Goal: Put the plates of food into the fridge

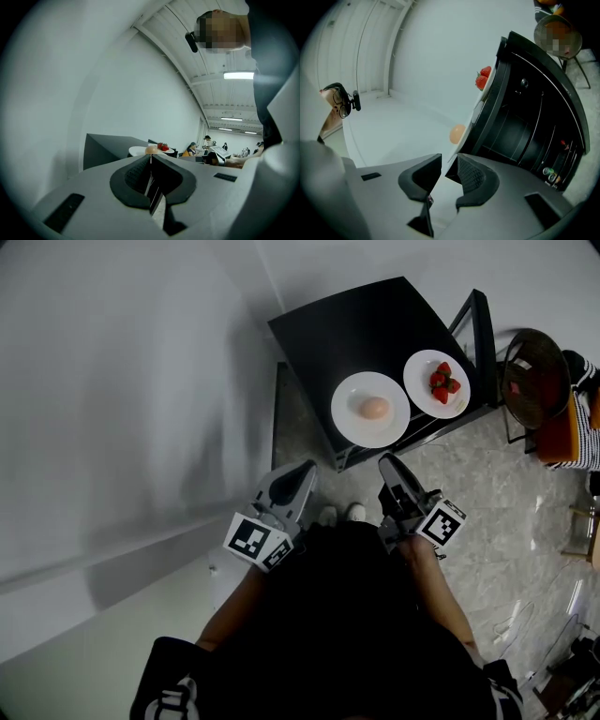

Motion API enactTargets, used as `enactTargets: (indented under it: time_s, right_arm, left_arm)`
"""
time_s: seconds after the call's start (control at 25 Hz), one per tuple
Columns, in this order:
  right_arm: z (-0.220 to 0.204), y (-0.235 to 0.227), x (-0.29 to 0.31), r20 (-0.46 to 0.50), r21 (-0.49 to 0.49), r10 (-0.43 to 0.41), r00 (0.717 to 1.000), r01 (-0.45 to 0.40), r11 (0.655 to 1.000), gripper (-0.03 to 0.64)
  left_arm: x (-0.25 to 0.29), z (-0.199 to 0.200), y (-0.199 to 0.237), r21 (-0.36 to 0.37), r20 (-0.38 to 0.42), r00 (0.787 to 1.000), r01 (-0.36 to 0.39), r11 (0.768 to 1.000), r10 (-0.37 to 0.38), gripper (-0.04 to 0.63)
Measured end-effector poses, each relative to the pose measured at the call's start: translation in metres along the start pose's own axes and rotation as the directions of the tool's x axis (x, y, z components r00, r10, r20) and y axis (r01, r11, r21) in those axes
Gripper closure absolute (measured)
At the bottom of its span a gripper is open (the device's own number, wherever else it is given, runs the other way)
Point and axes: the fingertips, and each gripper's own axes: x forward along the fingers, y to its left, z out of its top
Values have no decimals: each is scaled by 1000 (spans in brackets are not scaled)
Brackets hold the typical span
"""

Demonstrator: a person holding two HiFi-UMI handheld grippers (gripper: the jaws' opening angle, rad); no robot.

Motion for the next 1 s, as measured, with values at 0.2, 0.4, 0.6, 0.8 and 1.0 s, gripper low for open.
enactTargets:
  time_s: [0.2, 0.4, 0.6, 0.8, 1.0]
  right_arm:
    - [5, -6, 5, 10, 55, 1, 1000, -2, 998, 517]
    - [13, -14, 12, 41, 148, 6, 999, -12, 989, 504]
    - [19, -27, 16, 80, 264, -45, 996, 22, 964, 499]
    - [21, -33, 24, 91, 342, -35, 995, 2, 940, 500]
    - [24, -28, 30, 96, 380, -23, 995, -15, 925, 563]
  left_arm:
    - [5, 1, 2, -2, -3, 1000, -11, 1000, 11, 571]
    - [7, 2, 7, -2, -4, 1000, -29, 1000, 29, 571]
    - [6, 4, 13, -8, -4, 999, -48, 999, 48, 571]
    - [6, 1, 15, -2, -11, 998, -58, 998, 58, 571]
    - [5, 2, 16, -20, -10, 998, -62, 998, 62, 571]
